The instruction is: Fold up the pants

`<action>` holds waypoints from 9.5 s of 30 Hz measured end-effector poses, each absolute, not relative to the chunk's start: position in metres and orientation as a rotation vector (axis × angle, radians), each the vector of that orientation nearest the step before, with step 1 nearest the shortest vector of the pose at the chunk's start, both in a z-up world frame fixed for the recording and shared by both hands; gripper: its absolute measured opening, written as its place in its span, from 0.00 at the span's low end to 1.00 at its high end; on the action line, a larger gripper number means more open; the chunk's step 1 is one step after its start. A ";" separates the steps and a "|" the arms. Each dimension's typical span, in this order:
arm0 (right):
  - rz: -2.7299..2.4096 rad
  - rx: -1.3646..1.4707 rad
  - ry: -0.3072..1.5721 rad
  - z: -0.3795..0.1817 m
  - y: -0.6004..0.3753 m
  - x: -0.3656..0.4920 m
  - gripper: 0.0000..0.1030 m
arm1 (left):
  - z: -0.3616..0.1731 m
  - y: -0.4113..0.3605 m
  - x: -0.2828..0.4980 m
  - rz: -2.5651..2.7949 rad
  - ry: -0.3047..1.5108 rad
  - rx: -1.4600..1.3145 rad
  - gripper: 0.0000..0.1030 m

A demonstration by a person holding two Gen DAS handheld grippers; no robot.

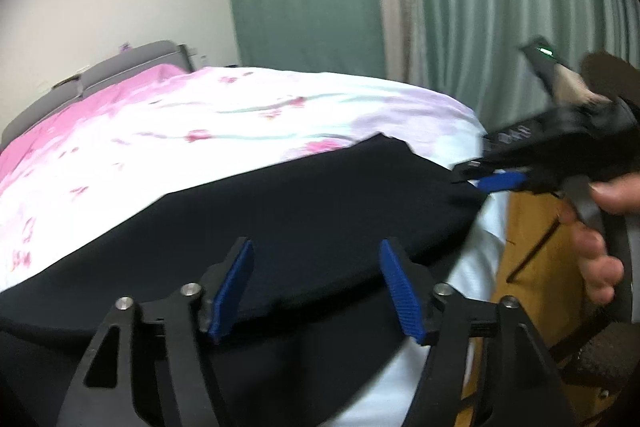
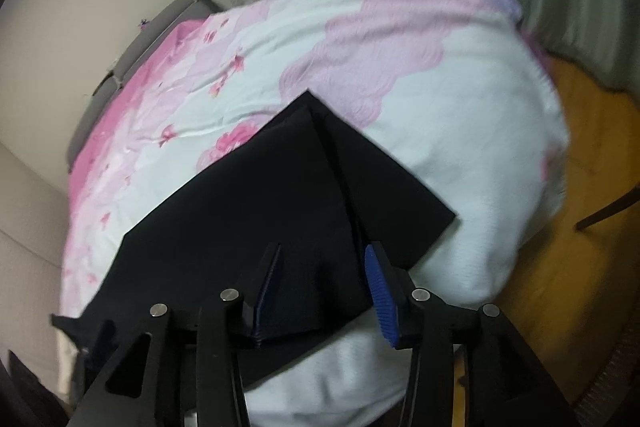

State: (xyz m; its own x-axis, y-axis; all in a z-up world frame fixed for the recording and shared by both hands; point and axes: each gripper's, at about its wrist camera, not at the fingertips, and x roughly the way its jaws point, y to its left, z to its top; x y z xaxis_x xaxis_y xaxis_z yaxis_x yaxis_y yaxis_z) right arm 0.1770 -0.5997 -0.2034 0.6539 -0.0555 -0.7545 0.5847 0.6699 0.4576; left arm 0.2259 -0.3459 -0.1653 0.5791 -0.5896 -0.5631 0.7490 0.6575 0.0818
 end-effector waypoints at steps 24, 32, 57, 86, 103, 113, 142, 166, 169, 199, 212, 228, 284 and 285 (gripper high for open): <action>-0.076 0.261 0.640 -0.114 -0.319 0.250 0.50 | -0.105 -0.088 0.281 -0.416 0.539 0.214 0.69; 0.146 -0.023 0.660 -0.116 -0.201 0.314 0.54 | -0.105 0.015 0.317 -0.234 0.556 0.159 0.68; 0.581 -0.305 0.761 -0.129 -0.012 0.442 0.05 | -0.106 0.166 0.360 0.008 0.579 0.030 0.69; 0.705 -0.492 0.778 -0.191 0.023 0.220 0.06 | -0.095 0.217 0.173 0.082 0.583 0.016 0.73; 0.748 -0.481 0.579 -0.158 0.151 0.218 0.54 | -0.111 0.295 0.143 0.254 0.590 -0.084 0.73; 0.688 -0.476 0.724 -0.186 0.181 0.260 0.44 | -0.124 0.340 0.131 0.322 0.616 -0.154 0.73; 0.903 -0.345 0.827 -0.190 0.125 0.214 0.15 | -0.121 0.296 0.130 0.222 0.631 -0.108 0.73; -0.100 0.028 0.610 -0.119 -0.336 0.148 0.49 | -0.089 -0.021 0.195 -0.310 0.479 0.045 0.73; -0.159 0.092 0.621 -0.132 -0.377 0.134 0.49 | -0.094 -0.076 0.194 -0.391 0.458 0.087 0.73; -0.131 0.877 0.619 -0.269 -0.565 0.128 0.49 | -0.153 -0.267 0.207 -0.626 0.551 0.284 0.73; -0.289 0.716 0.566 -0.222 -0.597 0.139 0.04 | -0.154 -0.276 0.215 -0.632 0.572 0.279 0.73; -0.398 0.653 0.815 -0.240 -0.613 0.165 0.19 | -0.161 -0.294 0.219 -0.667 0.597 0.268 0.73; -0.212 -0.081 0.801 -0.165 -0.609 0.314 0.48 | -0.144 -0.314 0.316 -0.460 0.586 0.107 0.73; -0.204 -0.084 0.776 -0.158 -0.597 0.308 0.51 | -0.142 -0.301 0.314 -0.447 0.584 0.105 0.77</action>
